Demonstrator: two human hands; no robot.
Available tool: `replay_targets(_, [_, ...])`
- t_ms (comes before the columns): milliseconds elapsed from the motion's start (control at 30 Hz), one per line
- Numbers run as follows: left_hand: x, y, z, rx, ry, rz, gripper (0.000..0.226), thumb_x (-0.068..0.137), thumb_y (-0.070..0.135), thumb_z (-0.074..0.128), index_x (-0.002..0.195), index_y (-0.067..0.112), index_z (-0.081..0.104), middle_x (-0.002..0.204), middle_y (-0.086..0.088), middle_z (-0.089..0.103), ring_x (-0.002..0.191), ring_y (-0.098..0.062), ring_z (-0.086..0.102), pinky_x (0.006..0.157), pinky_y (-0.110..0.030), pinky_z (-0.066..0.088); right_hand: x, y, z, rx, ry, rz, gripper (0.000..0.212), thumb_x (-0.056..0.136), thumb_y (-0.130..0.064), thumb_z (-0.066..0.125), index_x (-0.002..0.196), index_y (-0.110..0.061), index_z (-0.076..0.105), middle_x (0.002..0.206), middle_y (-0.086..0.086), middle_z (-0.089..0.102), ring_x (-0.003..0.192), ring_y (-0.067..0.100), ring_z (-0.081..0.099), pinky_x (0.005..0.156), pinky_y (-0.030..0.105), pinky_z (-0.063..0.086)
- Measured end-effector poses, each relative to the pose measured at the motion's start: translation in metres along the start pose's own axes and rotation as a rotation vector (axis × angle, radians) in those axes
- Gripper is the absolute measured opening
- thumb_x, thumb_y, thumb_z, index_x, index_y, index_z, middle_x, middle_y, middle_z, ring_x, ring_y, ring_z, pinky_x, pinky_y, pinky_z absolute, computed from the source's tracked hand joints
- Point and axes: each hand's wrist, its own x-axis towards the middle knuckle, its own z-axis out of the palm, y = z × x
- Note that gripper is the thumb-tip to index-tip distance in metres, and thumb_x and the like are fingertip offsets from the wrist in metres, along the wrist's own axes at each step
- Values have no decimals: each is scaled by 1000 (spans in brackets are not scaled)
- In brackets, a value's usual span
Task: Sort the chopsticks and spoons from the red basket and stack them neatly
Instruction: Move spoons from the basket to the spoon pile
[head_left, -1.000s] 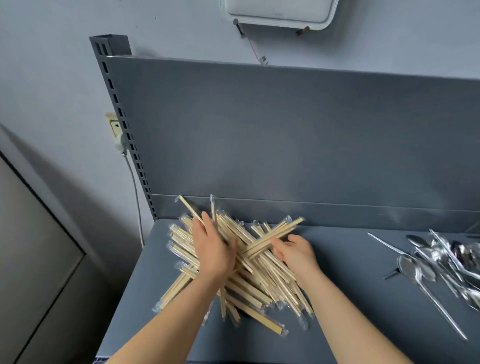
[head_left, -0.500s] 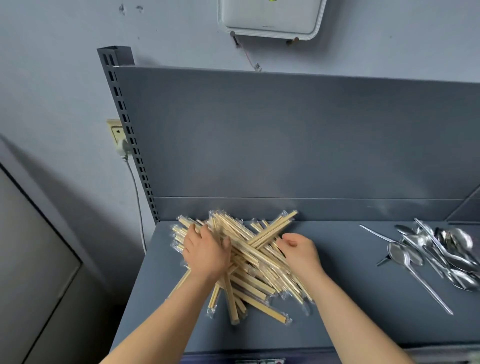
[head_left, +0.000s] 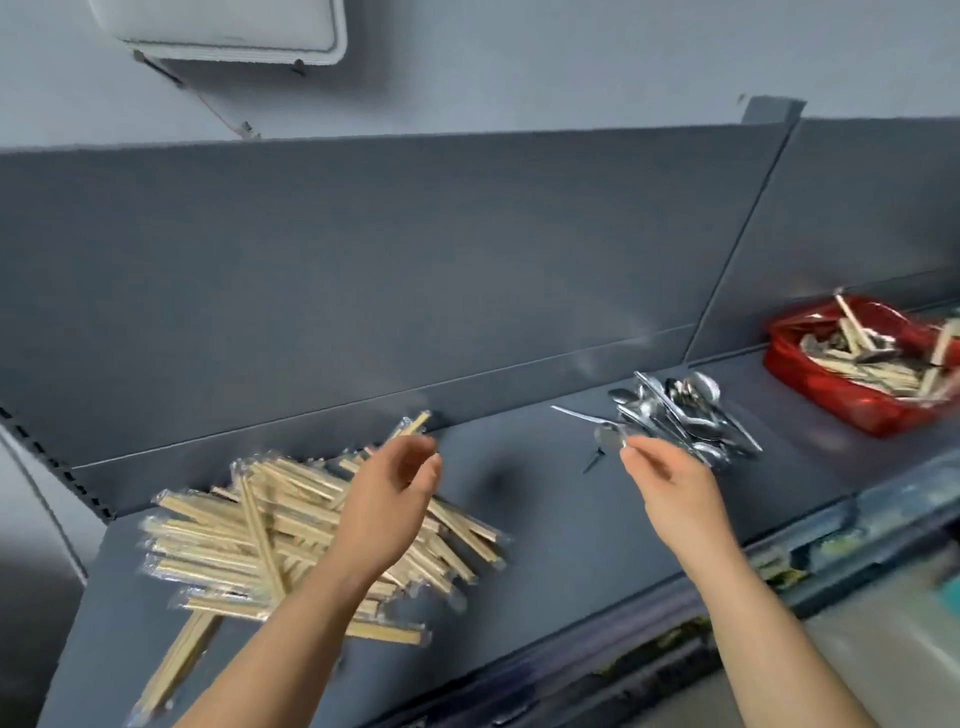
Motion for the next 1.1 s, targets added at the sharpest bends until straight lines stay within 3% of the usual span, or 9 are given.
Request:
replay_targets(133, [-1,36,79,-88,-136,5,13,93,18,62,104,16,67,98,7,71,90,-4,65,79,-12,45,10,42,-100,33,158,32,17,95,-21,60,110,-19,67,98,-22,62,80,-28,54,64,-5,39])
replay_targets(300, [-5,95,193,-114,-267,77,10,93,19,61,102,17,66,94,7,71,82,4,63,69,-2,41,27,98,-227,-15,344,99,19,95,-22,61,111,-17,68,90,-22,62,74,-27,54,60,-2,39])
replay_targets(433, [-5,144,281,-133,-318,121,12,93,19,62,103,17,67,93,6,72,86,-1,65,73,-12,47,46,132,-321,-36,469,134,20,94,-21,62,111,-13,70,97,-4,69,77,-7,57,76,19,41])
replay_targets(533, [2,177,341,-126,-363,158,14,93,18,62,106,17,66,96,6,71,90,-9,66,82,-28,49,64,152,-379,-46,518,146,20,94,-21,61,111,-13,71,94,-9,65,81,-3,54,84,27,38])
replay_targets(667, [24,210,403,-101,-411,202,14,93,20,61,107,19,65,94,8,70,85,-2,65,78,-18,48,94,171,-431,-44,509,167,19,94,-21,61,110,-16,71,100,-6,64,90,9,58,86,29,41])
replay_targets(767, [50,231,441,-59,-439,232,12,93,21,62,104,22,64,92,11,69,84,0,64,76,-19,50,125,183,-458,-52,486,166,13,95,-23,60,104,-22,69,91,-15,62,82,-3,55,77,22,42])
replay_targets(867, [83,250,474,-6,-433,285,8,92,20,62,99,25,64,88,15,69,85,-4,65,73,-12,45,164,192,-476,-98,454,150,13,95,-25,59,102,-22,70,83,-13,65,73,0,56,62,18,40])
replay_targets(1000, [131,269,521,23,-444,331,10,91,18,64,101,18,66,88,5,71,82,-13,66,77,-26,50,231,200,-494,-148,380,131,21,96,-26,58,111,-19,70,89,-20,63,79,-8,56,63,7,39])
replay_targets(1100, [166,278,558,79,-451,355,14,90,15,66,104,15,66,88,8,69,78,-4,65,69,-13,47,285,201,-501,-155,316,114,21,96,-25,59,113,-19,69,93,-19,64,80,-12,56,61,2,40])
